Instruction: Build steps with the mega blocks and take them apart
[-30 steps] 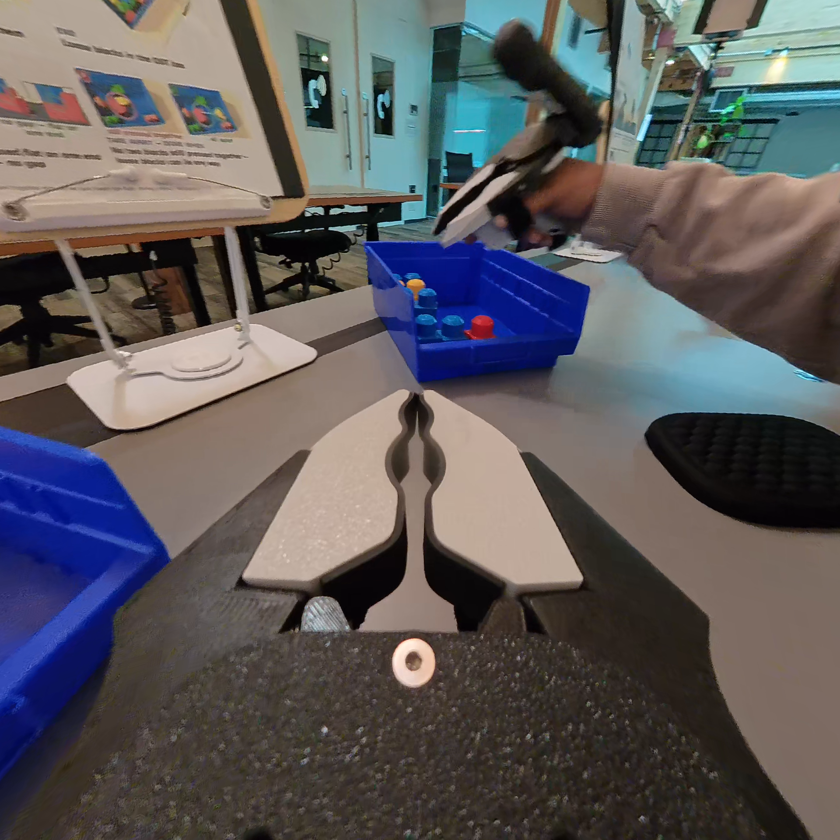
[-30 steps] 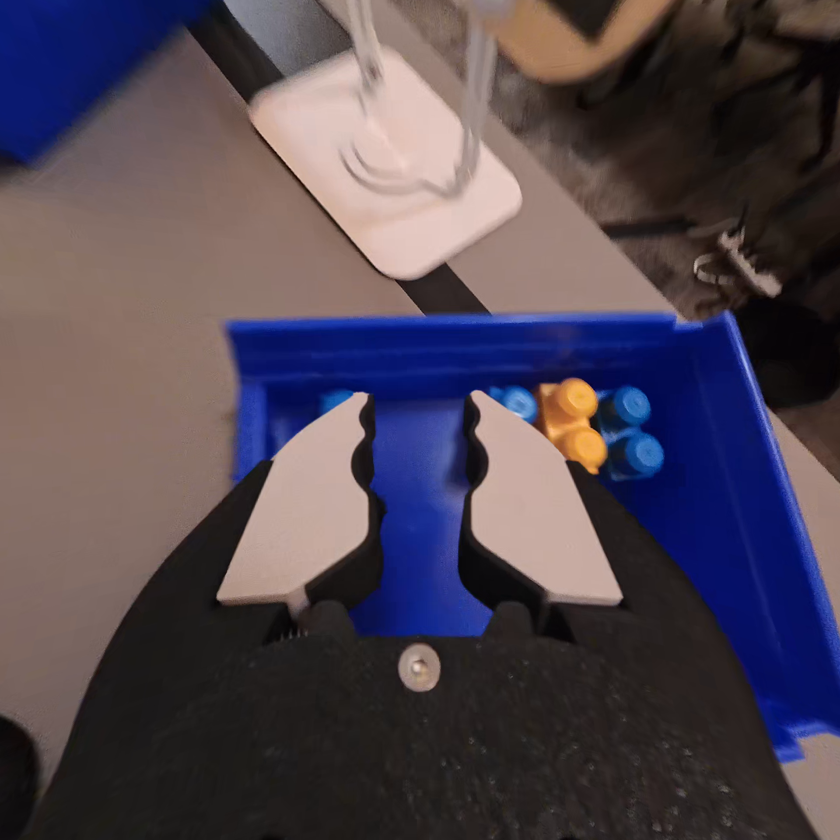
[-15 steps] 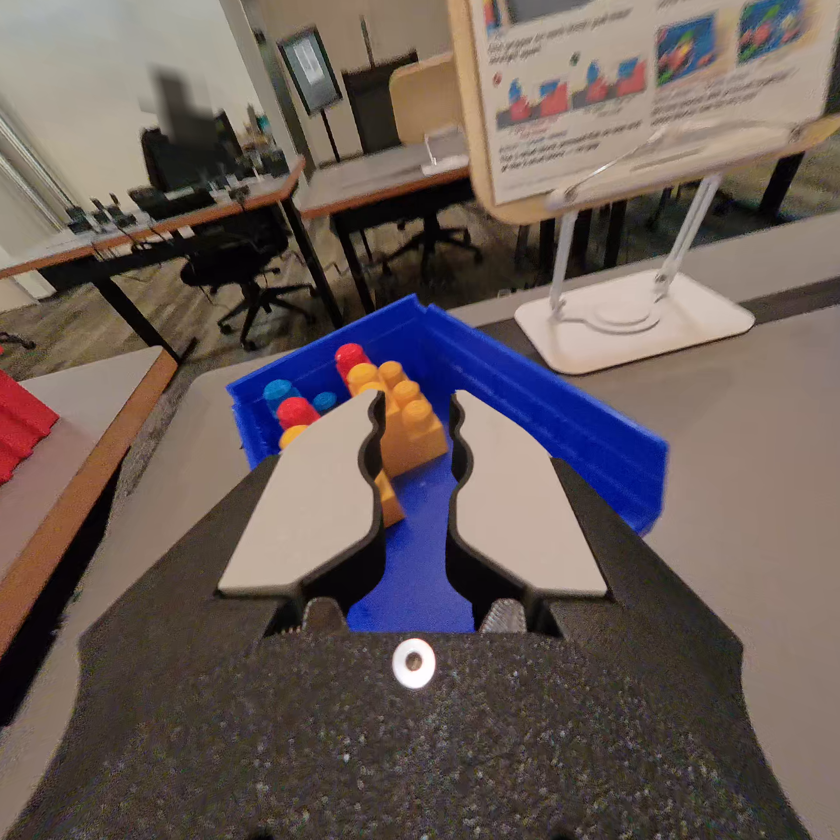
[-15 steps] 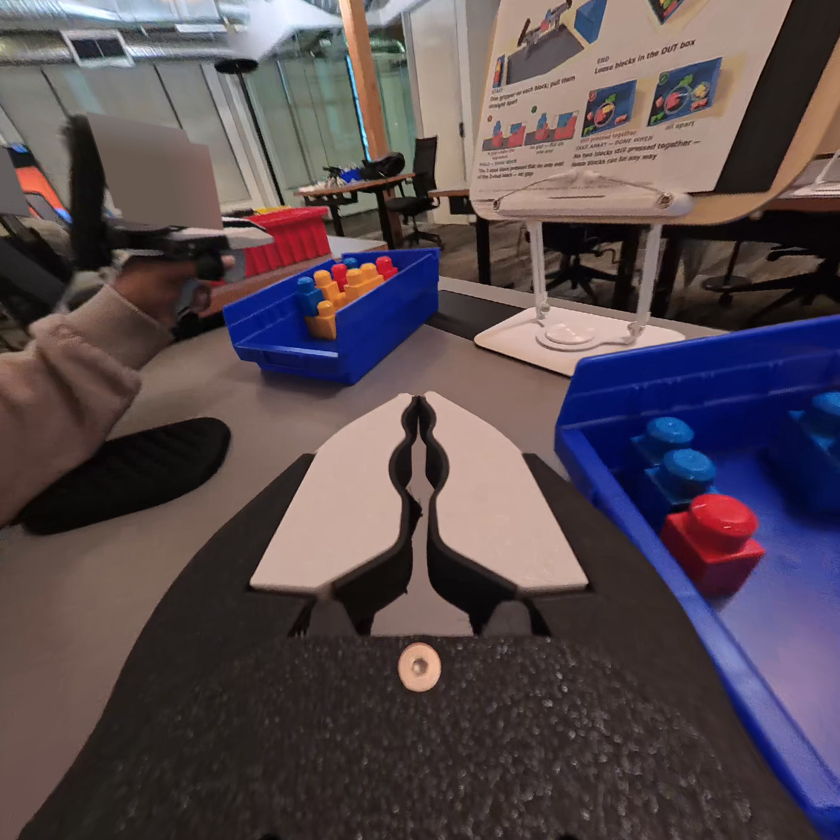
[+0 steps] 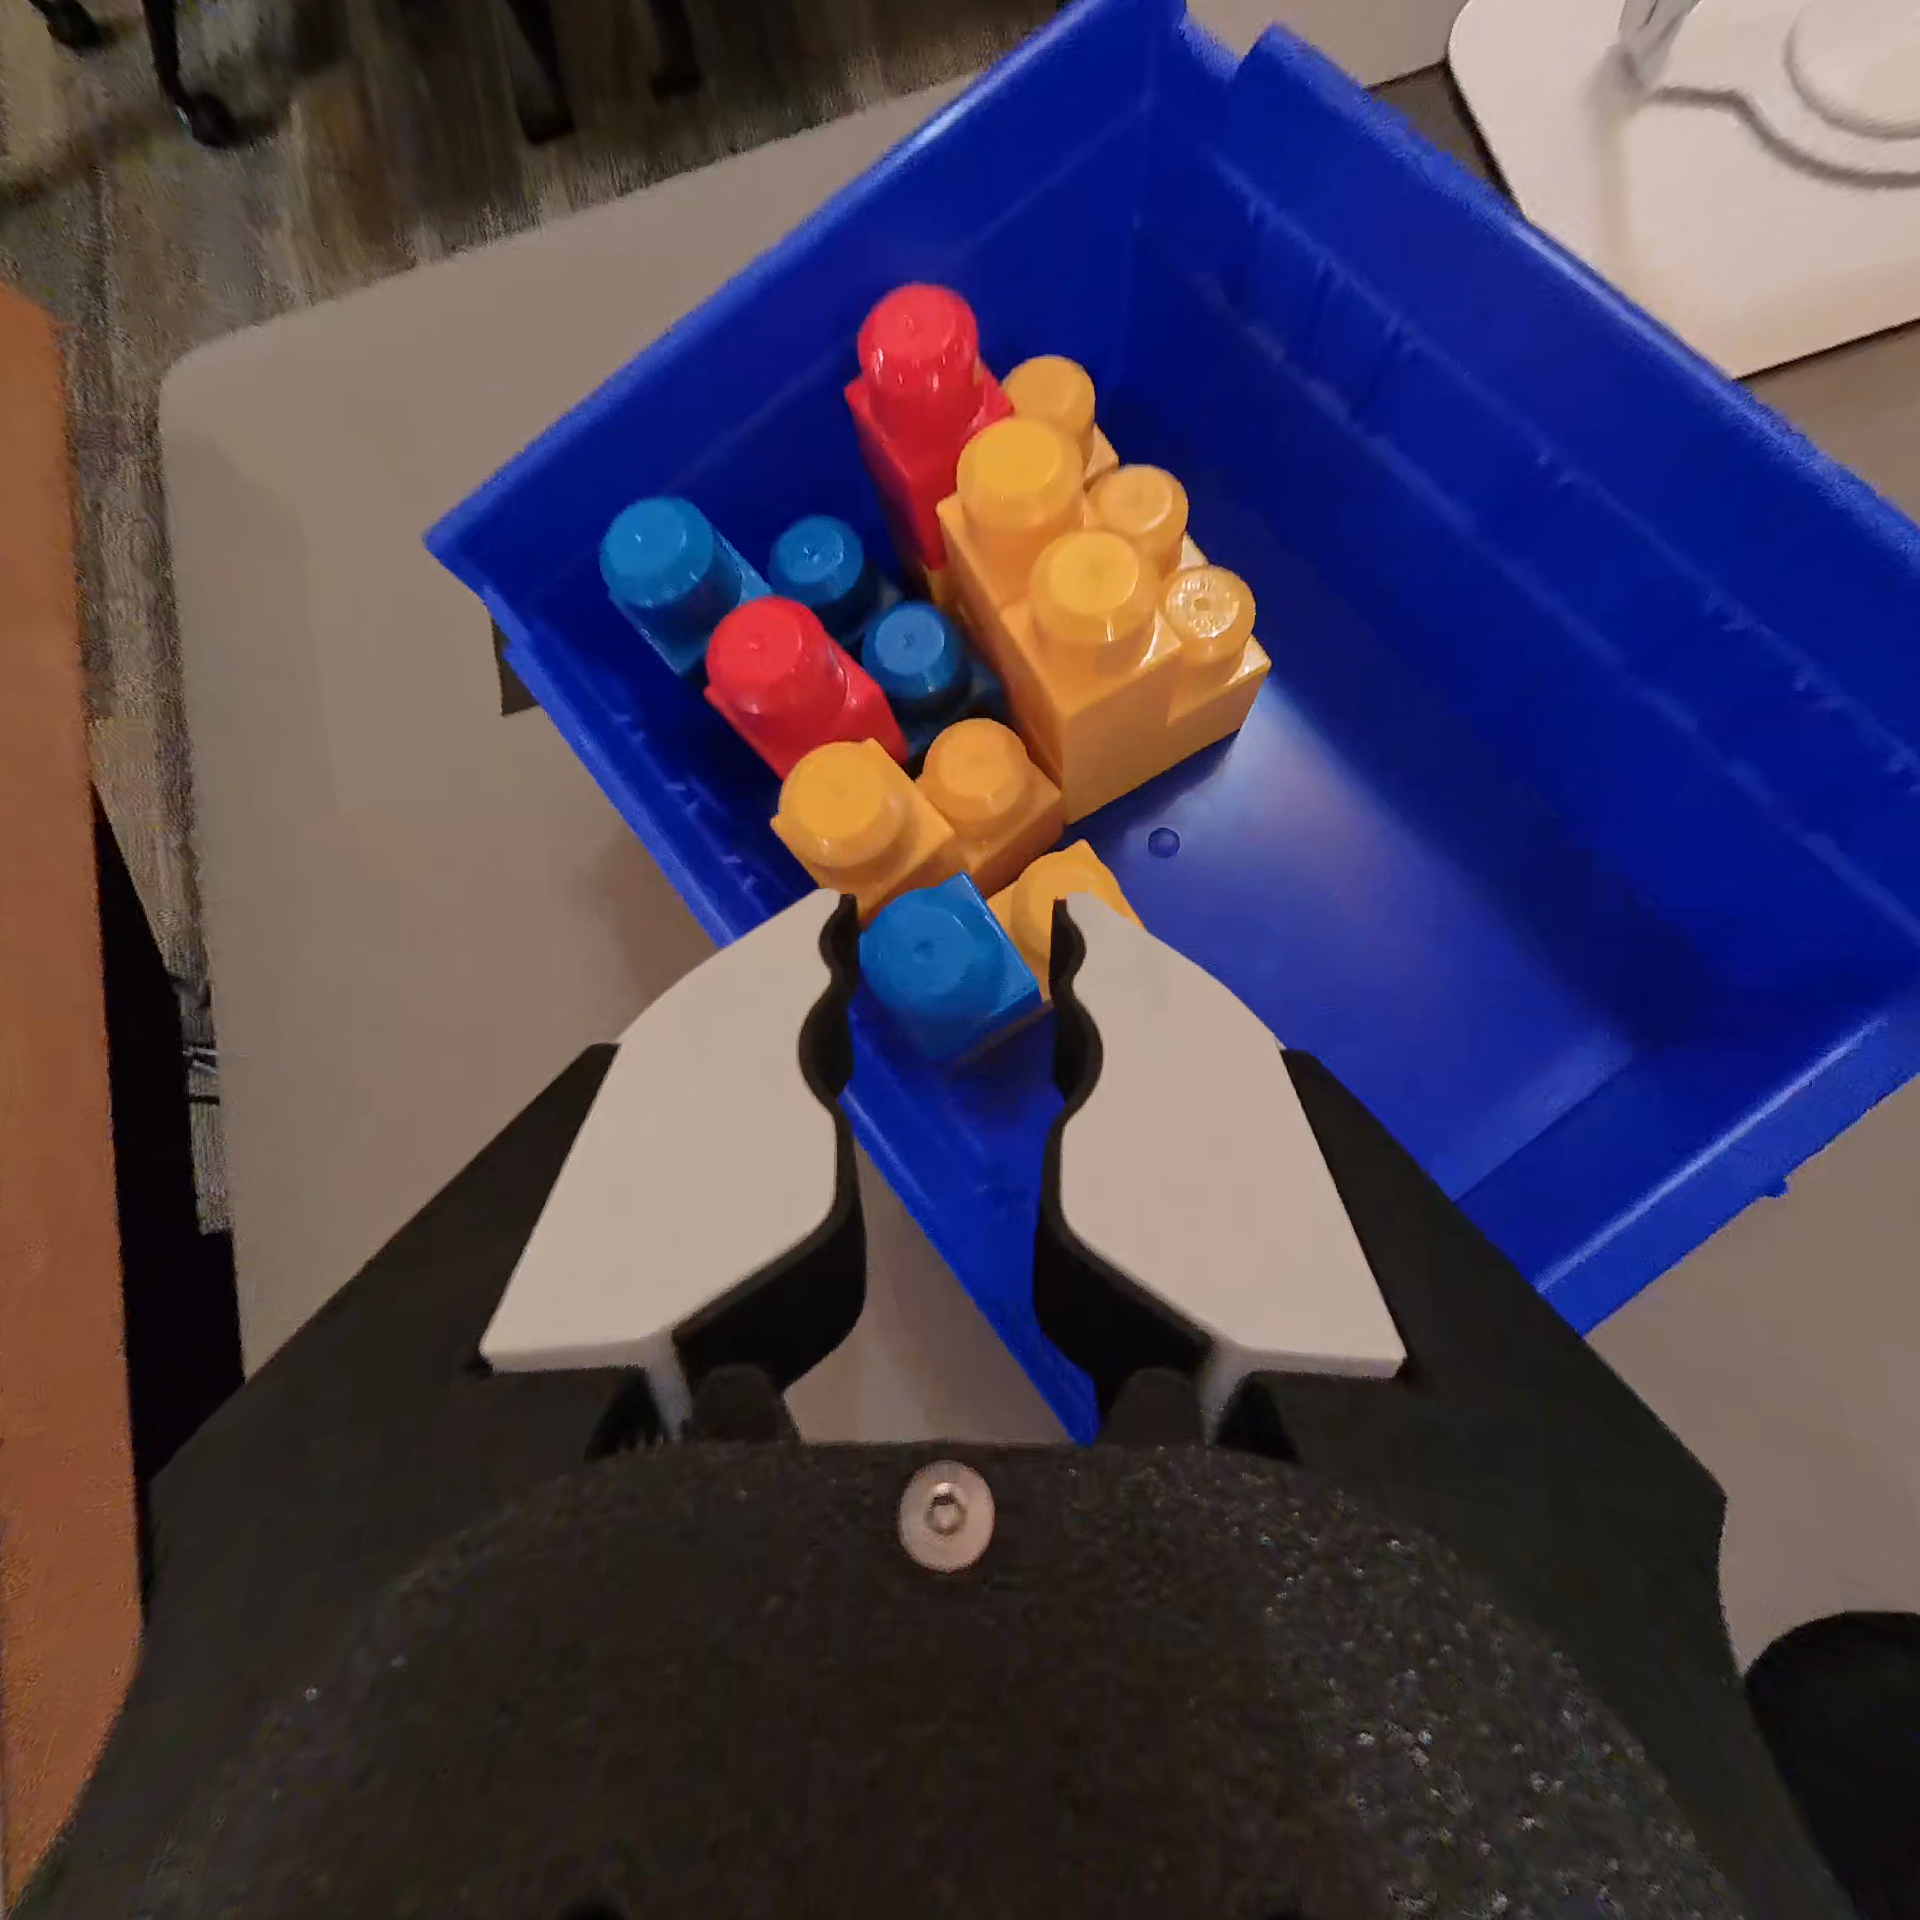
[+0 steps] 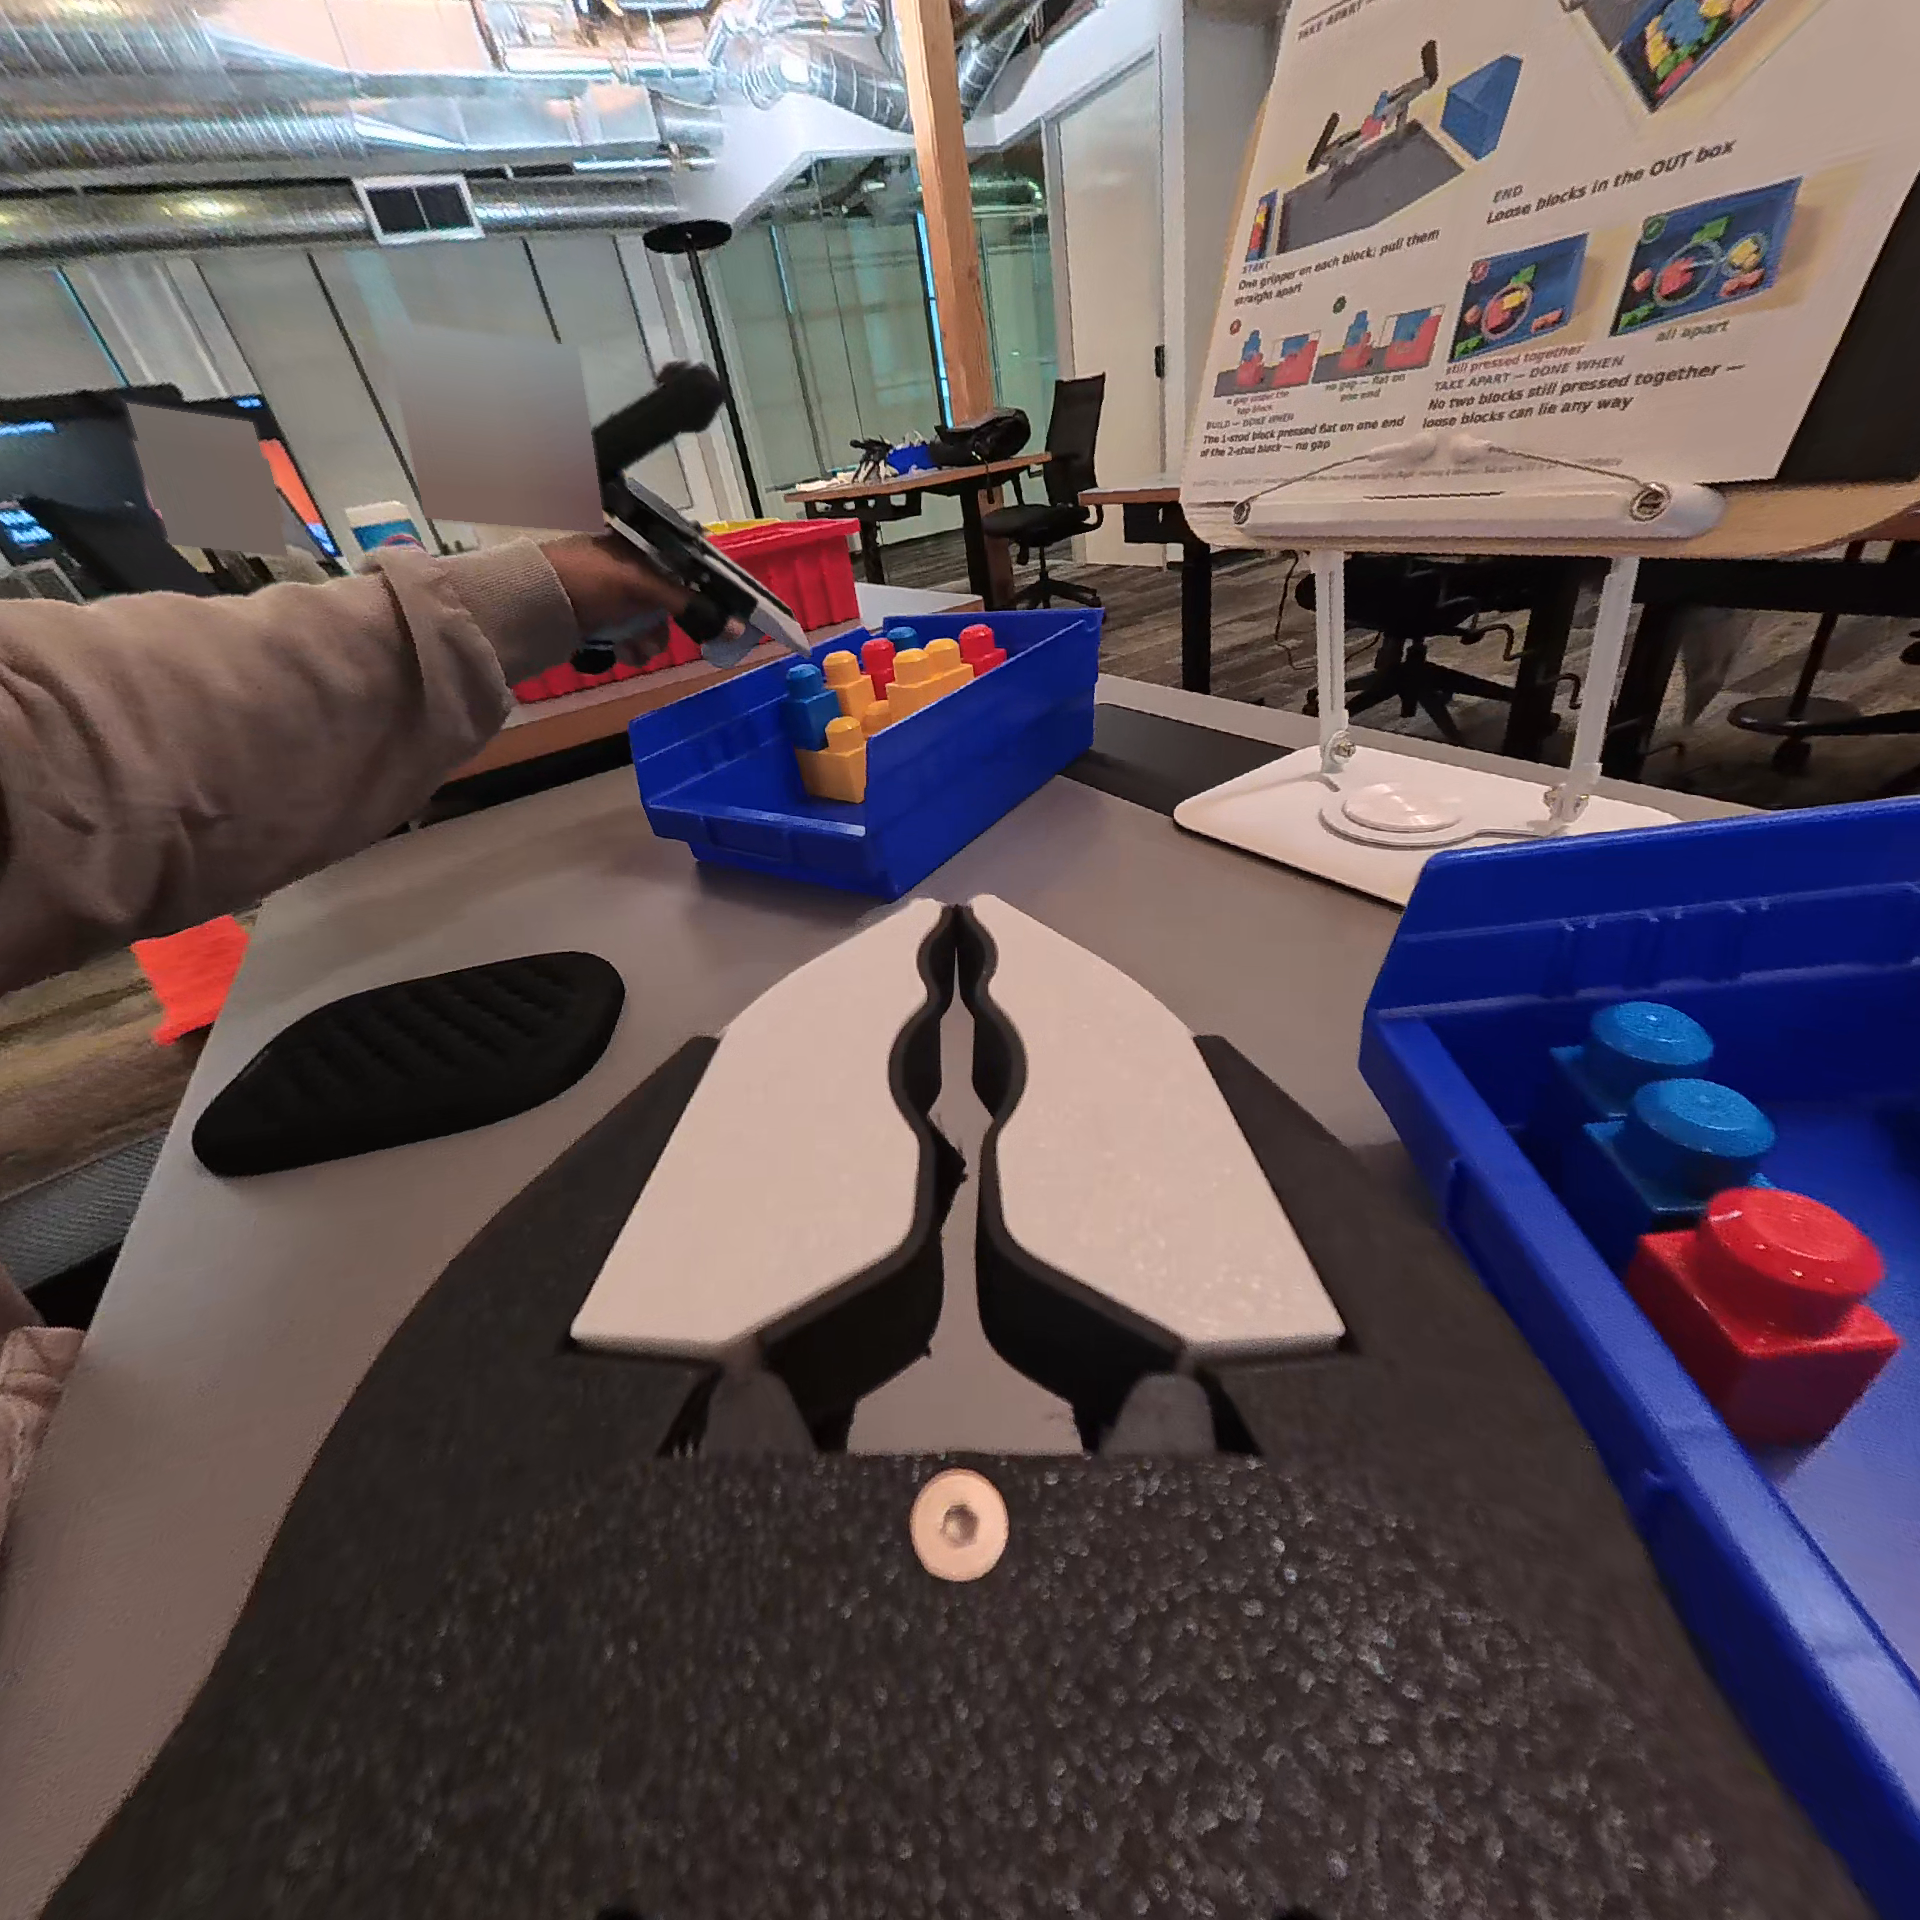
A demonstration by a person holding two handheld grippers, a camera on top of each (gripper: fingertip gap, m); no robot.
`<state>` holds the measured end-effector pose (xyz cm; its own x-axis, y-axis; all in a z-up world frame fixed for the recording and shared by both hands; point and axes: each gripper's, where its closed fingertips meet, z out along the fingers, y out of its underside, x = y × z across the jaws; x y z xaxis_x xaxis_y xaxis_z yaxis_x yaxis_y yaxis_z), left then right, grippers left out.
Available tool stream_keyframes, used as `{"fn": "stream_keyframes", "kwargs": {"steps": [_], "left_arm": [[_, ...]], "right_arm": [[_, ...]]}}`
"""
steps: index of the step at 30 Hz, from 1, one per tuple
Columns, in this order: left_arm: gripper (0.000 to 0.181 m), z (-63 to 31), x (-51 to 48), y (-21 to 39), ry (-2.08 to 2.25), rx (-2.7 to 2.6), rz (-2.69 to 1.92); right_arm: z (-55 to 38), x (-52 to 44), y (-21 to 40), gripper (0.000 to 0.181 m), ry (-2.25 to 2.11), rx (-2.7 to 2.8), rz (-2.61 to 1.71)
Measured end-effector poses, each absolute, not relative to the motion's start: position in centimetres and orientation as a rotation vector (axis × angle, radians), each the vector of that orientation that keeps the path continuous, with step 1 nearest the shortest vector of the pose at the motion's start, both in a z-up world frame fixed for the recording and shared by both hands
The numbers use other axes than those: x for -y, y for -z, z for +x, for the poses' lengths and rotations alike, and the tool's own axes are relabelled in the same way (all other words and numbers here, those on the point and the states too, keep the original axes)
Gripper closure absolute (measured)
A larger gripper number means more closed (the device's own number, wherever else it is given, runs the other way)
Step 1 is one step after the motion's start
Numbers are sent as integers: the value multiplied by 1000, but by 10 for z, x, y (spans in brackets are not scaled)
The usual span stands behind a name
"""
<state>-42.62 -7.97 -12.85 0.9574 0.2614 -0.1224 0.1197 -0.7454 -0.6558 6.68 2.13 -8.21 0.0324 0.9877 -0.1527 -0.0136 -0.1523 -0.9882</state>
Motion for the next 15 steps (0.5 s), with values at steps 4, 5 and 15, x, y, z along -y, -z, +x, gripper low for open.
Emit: {"fn": "stream_keyframes", "kwargs": {"steps": [4, 5, 15], "left_arm": [[153, -427, 80, 142, -334, 304, -2453], [156, -429, 80, 142, -363, 314, -2453], [143, -443, 84, 149, -533, 326, -2536]], "right_arm": [[68, -23, 84, 181, -1288, 1100, -1332], [68, -23, 85, 181, -1283, 1102, -1334], [70, -23, 82, 181, -1273, 1093, -1327]]}}
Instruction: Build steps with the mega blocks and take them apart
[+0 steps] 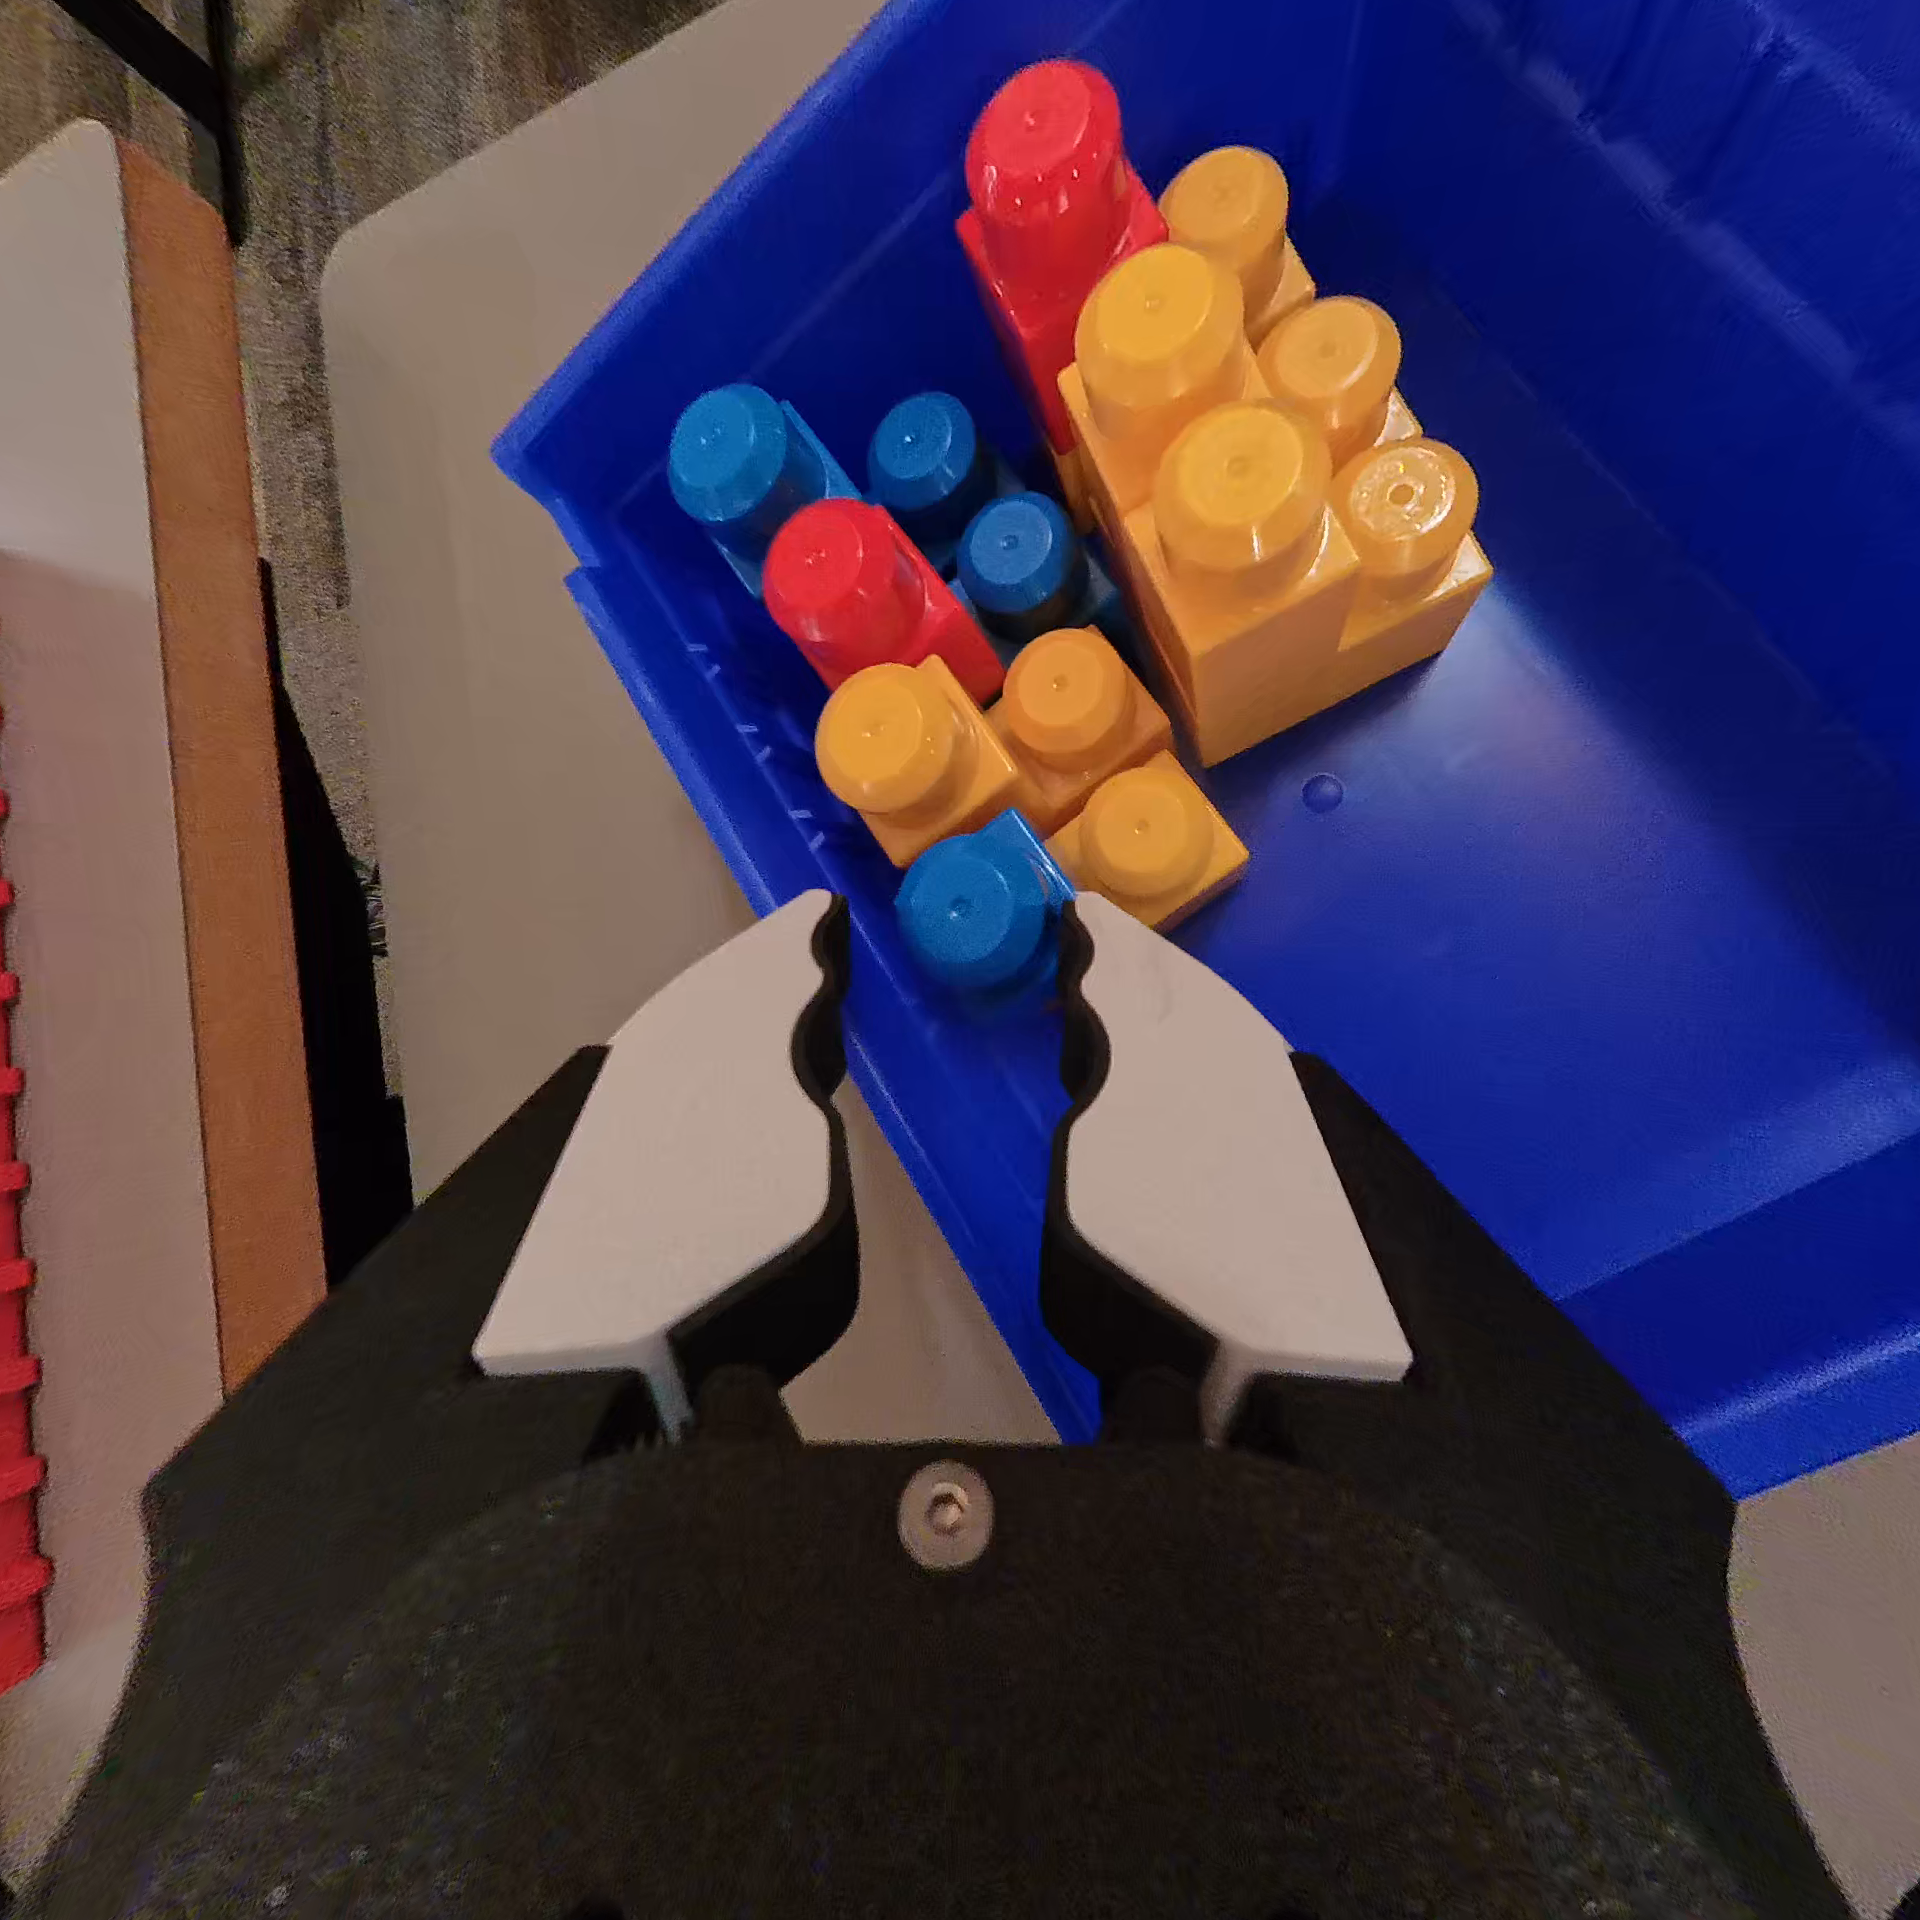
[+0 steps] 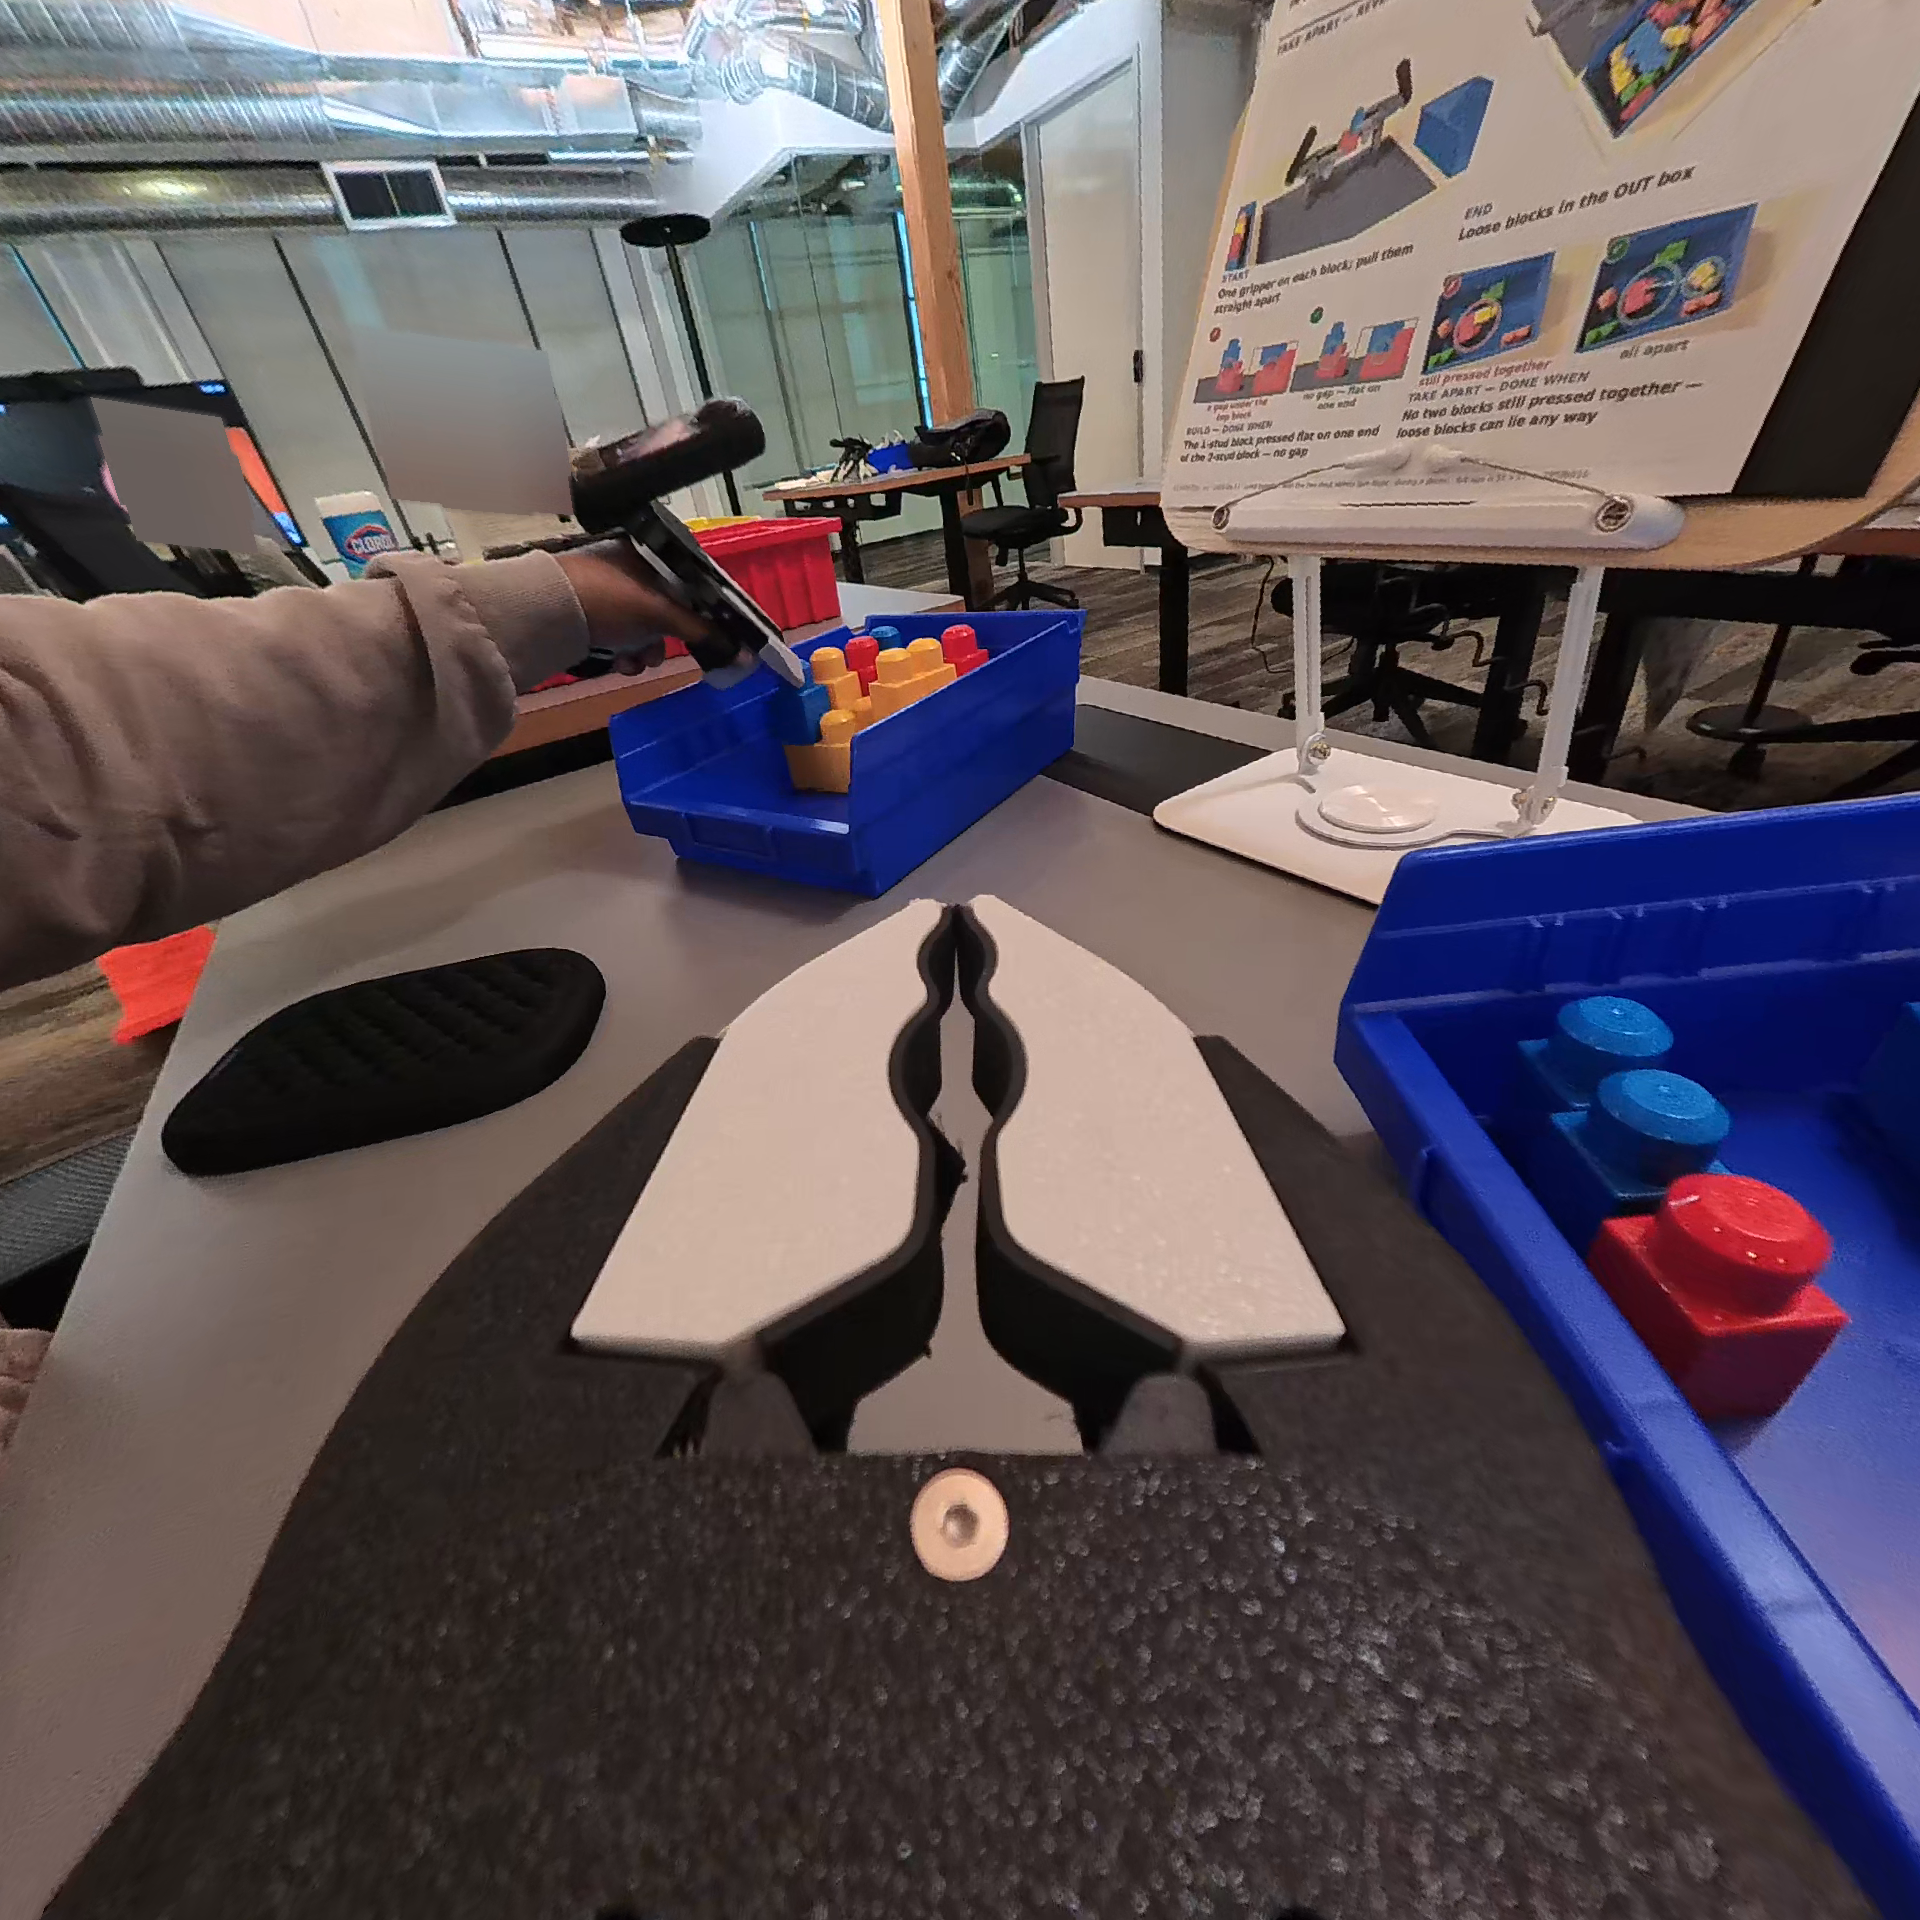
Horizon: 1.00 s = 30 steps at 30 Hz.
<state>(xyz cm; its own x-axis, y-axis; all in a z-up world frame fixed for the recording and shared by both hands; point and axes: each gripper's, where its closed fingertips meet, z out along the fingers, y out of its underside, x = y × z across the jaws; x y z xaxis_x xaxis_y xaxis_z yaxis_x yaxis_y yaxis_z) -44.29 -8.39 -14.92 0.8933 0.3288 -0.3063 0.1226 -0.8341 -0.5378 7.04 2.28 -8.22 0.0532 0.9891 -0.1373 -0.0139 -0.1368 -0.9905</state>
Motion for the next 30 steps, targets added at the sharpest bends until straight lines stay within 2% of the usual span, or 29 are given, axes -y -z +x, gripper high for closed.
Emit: {"fn": "stream_keyframes", "kwargs": {"steps": [6, 14, 20, 25, 30], "left_arm": [[151, -440, 80, 154, -500, 279, -2573], [151, -419, 71, 140, -513, 169, -2489], [152, -337, 56, 82, -515, 0, -2254], [152, -228, 50, 49, -376, -200, -2114], [152, -125, 48, 59, -139, -368, -2055]], "right_arm": [[69, -21, 85, 181, -1283, 1104, -1333], [67, -19, 88, 181, -1263, 1109, -1340], [59, -14, 90, 181, -1210, 1146, -1337], [49, -6, 90, 180, -1152, 1181, -1324], [36, 4, 91, 151, -1050, 1222, -1306]]}}
